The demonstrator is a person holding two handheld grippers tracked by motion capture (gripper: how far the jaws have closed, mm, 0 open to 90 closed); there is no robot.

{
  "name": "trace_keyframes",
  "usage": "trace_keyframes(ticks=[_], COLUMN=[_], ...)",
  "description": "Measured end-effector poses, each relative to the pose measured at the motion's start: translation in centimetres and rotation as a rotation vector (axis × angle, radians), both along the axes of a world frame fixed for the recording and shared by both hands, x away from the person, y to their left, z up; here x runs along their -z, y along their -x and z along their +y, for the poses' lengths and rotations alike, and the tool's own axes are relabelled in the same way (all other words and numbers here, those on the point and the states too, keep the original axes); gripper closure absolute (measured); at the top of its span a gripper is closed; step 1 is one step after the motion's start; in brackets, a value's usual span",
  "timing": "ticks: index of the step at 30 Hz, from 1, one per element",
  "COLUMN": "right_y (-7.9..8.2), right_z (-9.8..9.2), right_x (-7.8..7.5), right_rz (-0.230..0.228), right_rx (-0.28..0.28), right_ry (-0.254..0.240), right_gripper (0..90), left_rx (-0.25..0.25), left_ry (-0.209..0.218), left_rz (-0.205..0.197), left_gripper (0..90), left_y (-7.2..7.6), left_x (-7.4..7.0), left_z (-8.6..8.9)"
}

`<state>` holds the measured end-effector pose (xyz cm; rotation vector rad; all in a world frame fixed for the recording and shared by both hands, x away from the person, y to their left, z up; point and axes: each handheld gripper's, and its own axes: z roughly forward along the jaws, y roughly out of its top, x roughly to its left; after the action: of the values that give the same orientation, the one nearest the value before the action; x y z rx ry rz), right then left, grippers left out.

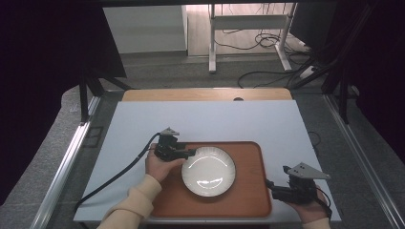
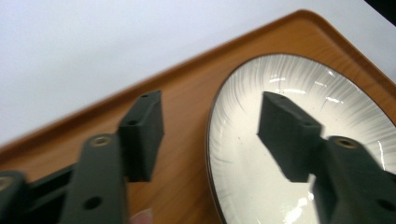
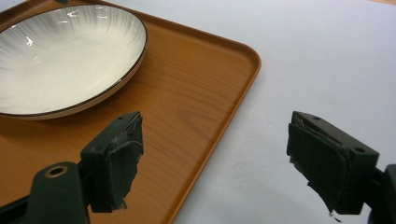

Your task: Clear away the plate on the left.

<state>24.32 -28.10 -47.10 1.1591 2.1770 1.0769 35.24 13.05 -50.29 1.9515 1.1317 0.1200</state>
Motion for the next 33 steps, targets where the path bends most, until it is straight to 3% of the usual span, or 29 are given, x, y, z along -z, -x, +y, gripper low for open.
trace_keyframes(ticks=[8,11,20,27,33], right_y=[0.0,0.1,0.0,-0.1,-0.2], right_z=[0.1,0.0,0.0,-0.2,-0.2], right_x=[0.1,0.1,0.1,0.2,0.4], right_rz=[0.005,0.006,0.001,0.000,0.006], right_rx=[-0.002,-0.002,-0.009,-0.008,-0.009], right_ry=[0.004,0.004,0.004,0.002,0.009], right_gripper=[18.9,18.9,18.7,18.7,18.6], left_rx=[0.028,0.016,-0.047,-0.094,-0.132], left_ry=[-0.078,-0.055,-0.089,-0.098,-0.086], left_rz=[-0.084,-0.100,-0.167,-0.165,-0.144], left_gripper=[29.4,29.3,28.8,28.0,27.8], left_y=[1.5,2.5,6.1,9.6,11.5], left_x=[-2.1,-2.9,-4.2,-3.8,-3.0], left_z=[1.5,3.0,8.4,12.3,15.0])
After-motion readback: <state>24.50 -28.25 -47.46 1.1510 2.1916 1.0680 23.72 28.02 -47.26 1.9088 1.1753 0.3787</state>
